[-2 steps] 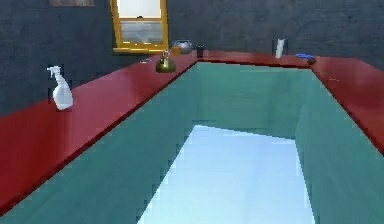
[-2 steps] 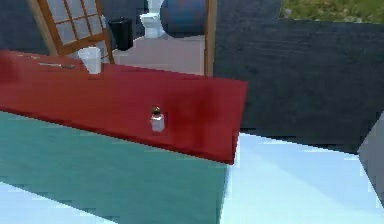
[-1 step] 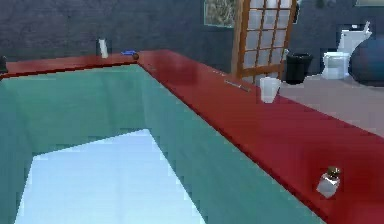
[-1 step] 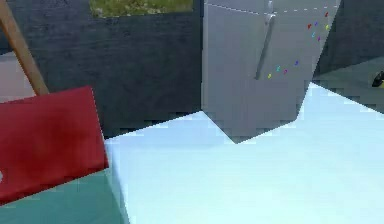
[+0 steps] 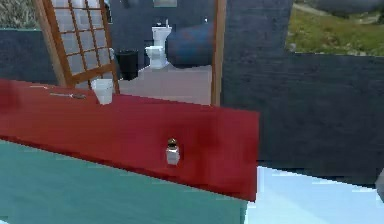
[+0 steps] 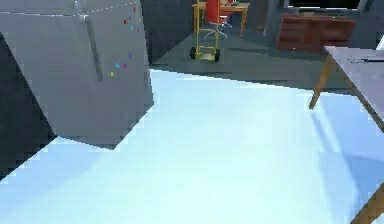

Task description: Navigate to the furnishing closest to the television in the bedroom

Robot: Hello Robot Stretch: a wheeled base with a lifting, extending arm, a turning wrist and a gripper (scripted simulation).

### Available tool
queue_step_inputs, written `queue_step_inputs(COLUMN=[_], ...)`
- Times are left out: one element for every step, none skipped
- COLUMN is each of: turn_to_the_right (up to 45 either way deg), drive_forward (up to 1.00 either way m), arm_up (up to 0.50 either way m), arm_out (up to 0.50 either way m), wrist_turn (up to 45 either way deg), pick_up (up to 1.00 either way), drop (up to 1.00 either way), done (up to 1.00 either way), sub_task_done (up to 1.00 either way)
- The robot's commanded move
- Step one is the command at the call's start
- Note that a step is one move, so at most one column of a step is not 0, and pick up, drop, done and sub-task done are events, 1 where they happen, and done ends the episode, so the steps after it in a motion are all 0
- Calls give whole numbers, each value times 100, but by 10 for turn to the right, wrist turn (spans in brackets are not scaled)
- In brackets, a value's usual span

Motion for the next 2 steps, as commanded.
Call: queue_step_inputs(turn_to_the_right=[450,390], drive_forward=[0,0], arm_up=[0,0], arm_out=[0,0], wrist_turn=[0,0], pick_up=[0,0], drop=[0,0], done=[0,0], sub_task_done=[0,0])
